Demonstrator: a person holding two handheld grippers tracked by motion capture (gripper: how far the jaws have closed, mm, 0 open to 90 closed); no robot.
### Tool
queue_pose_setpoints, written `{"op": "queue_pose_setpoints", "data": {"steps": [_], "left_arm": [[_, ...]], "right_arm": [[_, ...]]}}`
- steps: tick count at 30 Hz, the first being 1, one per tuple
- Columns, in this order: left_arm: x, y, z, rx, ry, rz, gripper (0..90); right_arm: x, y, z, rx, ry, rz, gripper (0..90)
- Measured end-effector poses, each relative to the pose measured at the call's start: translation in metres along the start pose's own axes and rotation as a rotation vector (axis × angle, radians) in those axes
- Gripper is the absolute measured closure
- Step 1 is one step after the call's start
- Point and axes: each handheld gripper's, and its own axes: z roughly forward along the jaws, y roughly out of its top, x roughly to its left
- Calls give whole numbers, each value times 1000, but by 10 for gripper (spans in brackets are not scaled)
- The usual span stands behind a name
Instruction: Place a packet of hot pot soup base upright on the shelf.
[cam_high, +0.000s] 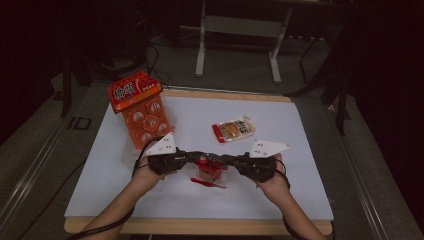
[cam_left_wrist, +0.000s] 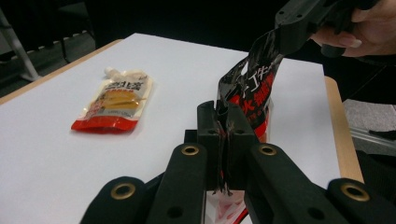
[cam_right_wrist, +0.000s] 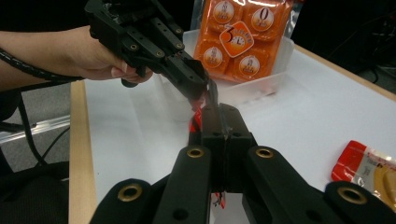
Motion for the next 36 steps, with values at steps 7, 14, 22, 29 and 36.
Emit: {"op": "queue_pose_setpoints", "data": {"steps": [7, 14, 22, 29, 36], "left_arm": [[1, 7, -4, -19, 12, 9, 883], [4, 17, -15, -26, 32, 43, 883], [9, 34, -34, -22, 64, 75, 883], [15, 42, -50, -25, 85, 84, 883], [24, 47, -67, -30, 116, 91, 883]], "right_arm": [[-1, 4, -4, -26, -8, 11, 828], [-1, 6, -8, -69, -8, 24, 614], [-5, 6, -13, -137, 10, 51, 221], [-11, -1, -18, -174, 24, 87, 124], [-10, -3, -25, -173, 17, 84, 135]]}}
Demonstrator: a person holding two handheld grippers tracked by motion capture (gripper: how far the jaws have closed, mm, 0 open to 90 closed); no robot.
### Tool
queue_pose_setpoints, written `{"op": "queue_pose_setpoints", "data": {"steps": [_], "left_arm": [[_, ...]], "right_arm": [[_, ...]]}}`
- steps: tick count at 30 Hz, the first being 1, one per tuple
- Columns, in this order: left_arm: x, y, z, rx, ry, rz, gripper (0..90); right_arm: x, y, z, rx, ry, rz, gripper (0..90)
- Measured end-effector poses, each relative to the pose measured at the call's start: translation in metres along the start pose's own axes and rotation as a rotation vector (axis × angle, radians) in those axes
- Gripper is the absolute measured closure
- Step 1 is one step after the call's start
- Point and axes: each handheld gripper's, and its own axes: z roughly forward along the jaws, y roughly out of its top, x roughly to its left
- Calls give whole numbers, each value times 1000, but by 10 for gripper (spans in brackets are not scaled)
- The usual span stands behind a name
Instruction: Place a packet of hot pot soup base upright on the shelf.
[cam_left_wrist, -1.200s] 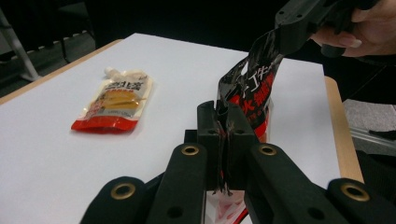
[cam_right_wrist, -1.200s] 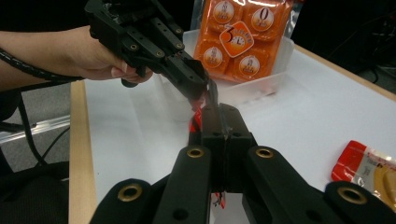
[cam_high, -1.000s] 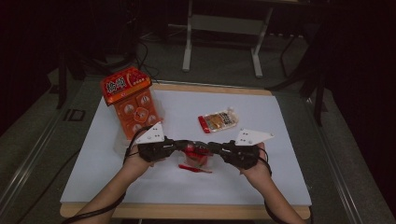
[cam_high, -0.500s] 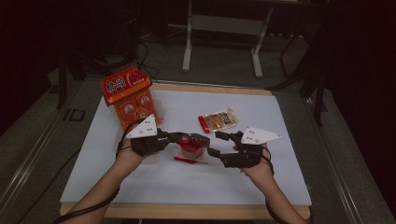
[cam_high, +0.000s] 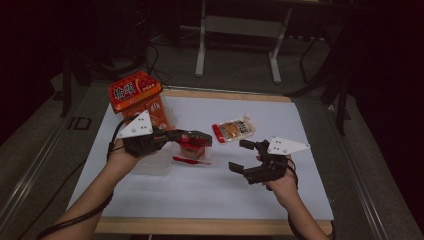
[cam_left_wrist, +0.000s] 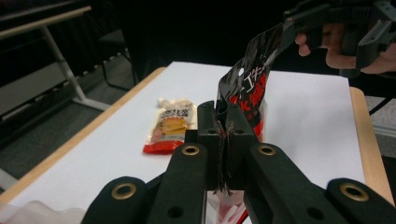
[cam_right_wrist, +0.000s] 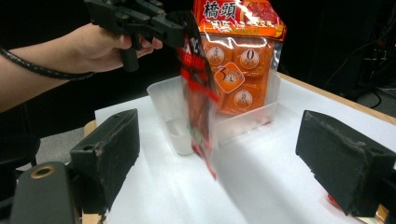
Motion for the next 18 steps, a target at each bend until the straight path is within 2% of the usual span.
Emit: {"op": "queue_pose_setpoints", "data": {"steps": [9, 13, 18], "left_arm": [[18, -2, -20, -8, 41, 8, 882], [26, -5, -31, -12, 62, -4, 882], [31, -11, -43, 4, 91, 1, 882]], "right_arm": [[4, -1, -4, -3, 0, -22, 135], [5, -2, -5, -6, 4, -24, 135], [5, -5, -5, 7, 9, -22, 135]]}}
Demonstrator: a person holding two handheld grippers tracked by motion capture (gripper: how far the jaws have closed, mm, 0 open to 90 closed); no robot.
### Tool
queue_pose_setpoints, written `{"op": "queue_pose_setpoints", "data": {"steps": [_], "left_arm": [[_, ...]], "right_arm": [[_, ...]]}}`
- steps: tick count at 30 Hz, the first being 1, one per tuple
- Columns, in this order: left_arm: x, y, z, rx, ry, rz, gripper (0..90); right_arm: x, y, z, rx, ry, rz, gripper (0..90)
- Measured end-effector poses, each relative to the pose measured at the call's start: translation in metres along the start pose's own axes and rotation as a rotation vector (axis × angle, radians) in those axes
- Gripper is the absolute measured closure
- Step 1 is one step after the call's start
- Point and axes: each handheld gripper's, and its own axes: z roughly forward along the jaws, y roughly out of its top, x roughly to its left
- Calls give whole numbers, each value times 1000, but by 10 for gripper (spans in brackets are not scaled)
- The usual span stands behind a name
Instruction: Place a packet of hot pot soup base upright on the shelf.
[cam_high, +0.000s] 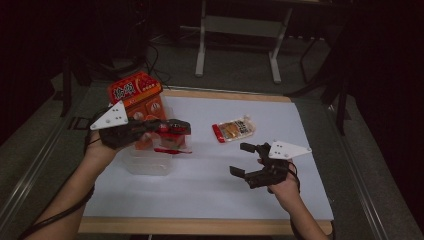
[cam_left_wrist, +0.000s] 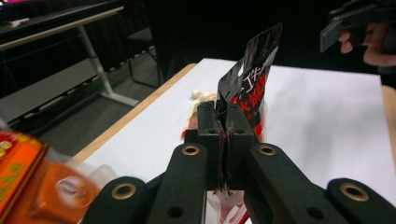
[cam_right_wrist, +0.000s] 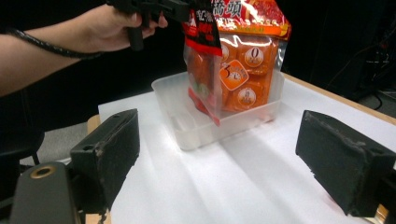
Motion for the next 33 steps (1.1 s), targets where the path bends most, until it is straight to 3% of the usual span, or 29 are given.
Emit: {"op": "queue_pose_setpoints", "data": {"steps": [3, 14, 19, 25, 33], "left_arm": [[3, -3, -7, 6, 18, 13, 882], [8, -18, -32, 20, 49, -23, 881], [10, -25, -37, 26, 66, -6, 881], [16, -35, -41, 30, 76, -43, 881], [14, -46, -47, 47, 78, -33, 880]], "right_arm": [[0, -2, 0, 1, 6, 6, 135], [0, -6, 0, 13, 6, 12, 136], [1, -7, 2, 15, 9, 1, 136], [1, -8, 2, 20, 16, 3, 136], [-1, -9, 1, 21, 11, 12, 137]]}}
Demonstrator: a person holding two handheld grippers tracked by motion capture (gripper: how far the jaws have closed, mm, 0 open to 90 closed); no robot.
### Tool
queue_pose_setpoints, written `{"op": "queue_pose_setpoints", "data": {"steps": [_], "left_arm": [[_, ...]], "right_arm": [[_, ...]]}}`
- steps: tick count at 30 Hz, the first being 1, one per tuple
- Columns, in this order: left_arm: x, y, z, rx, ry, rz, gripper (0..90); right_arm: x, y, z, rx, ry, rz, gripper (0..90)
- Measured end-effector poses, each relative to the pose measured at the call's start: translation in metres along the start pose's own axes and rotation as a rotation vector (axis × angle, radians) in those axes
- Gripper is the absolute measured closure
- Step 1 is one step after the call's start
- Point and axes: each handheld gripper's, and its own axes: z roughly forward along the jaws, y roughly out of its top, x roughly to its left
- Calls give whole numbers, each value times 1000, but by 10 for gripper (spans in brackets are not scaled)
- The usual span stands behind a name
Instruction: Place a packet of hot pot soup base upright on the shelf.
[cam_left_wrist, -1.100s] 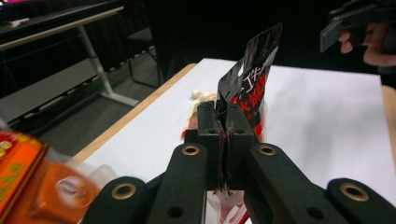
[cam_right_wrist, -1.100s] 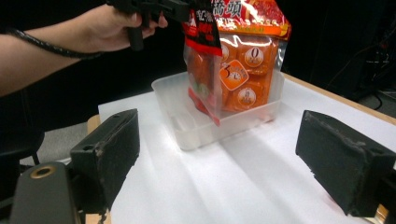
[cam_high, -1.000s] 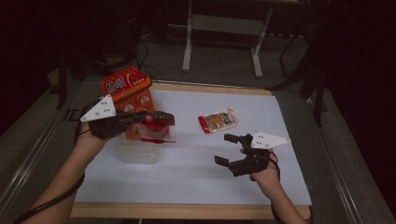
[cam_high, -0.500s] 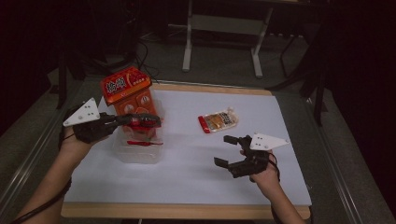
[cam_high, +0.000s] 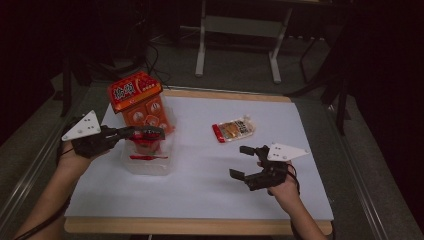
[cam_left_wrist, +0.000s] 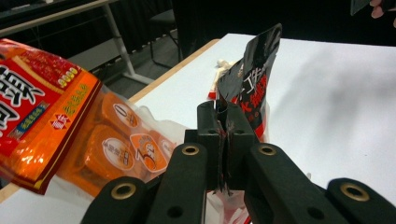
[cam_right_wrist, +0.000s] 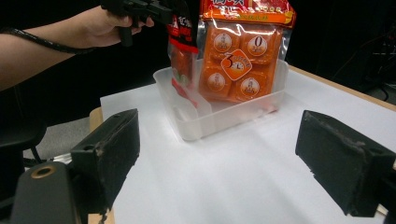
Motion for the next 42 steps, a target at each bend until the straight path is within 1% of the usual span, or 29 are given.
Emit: {"op": "queue_pose_setpoints", "data": {"steps": [2, 3, 5, 7, 8, 9, 11, 12, 15, 17, 18, 19, 20, 21, 24, 25, 27, 28, 29, 30, 31, 32, 33, 37, 39, 42], "left_arm": [[1, -2, 0, 0, 12, 11, 880], [3, -4, 0, -9, 2, -8, 880], [4, -5, 0, -5, 7, -2, 879], [5, -6, 0, -8, 5, -13, 879], [6, -7, 0, -7, 11, -13, 879], [7, -8, 0, -11, 6, -18, 879], [8, -8, 0, -11, 8, -17, 879], [11, -7, 0, -16, 11, -23, 879], [14, -6, 2, -15, 7, -9, 878], [16, -5, 3, -22, 3, -14, 878], [16, -4, 3, -19, 10, -6, 878], [17, -3, 4, -27, 16, -2, 879], [18, -3, 4, -33, 10, -10, 879], [18, -3, 5, -33, 11, -3, 879], [19, -2, 8, -30, -2, -1, 878], [19, -2, 9, -24, -13, 3, 878], [18, -4, 12, -18, -13, 6, 877], [18, -4, 13, -13, -13, 12, 877], [17, -5, 14, -9, -9, 31, 877], [17, -6, 15, -11, -7, 30, 878], [17, -7, 16, -2, -11, 15, 877], [17, -8, 17, -1, -9, 20, 877], [17, -10, 19, -8, -17, 24, 877], [16, -14, 23, 14, -30, 6, 877], [16, -17, 24, 4, -34, -5, 877], [15, -22, 25, 4, -37, -8, 877]], "right_arm": [[0, 0, 0, 1, 0, -2, 137], [0, 0, 1, 0, 1, -1, 137], [1, 0, 0, 2, -1, -5, 137], [0, 0, 0, 1, 0, -3, 137], [-1, -1, 0, 2, -3, -1, 137], [-1, -1, 0, -1, -1, 5, 138], [-2, -2, 0, -4, 3, 11, 138], [-3, -3, 0, -3, 3, 16, 139], [-3, -3, 0, -3, 0, 20, 139], [-4, -4, 0, -4, 0, 23, 139], [-5, -4, 0, -3, -2, 24, 139], [-5, -4, 0, -1, -4, 27, 139], [-6, -5, 0, -1, -3, 30, 139], [-6, -5, 0, -1, -5, 30, 139], [-7, -6, 0, 3, -7, 32, 139], [-7, -6, 0, 3, -6, 32, 139], [-7, -7, 0, 6, -7, 32, 139], [-7, -7, 0, 6, -7, 32, 139], [-7, -7, 0, 5, -6, 34, 139], [-8, -7, 0, 4, -5, 35, 139], [-8, -7, 0, 6, -7, 34, 139], [-8, -7, 0, 4, -4, 36, 139], [-8, -7, 0, 3, -4, 37, 139], [-7, -7, 0, 3, -3, 34, 139], [-8, -7, -1, 2, 0, 38, 139], [-8, -7, -1, 0, 0, 39, 139]]}}
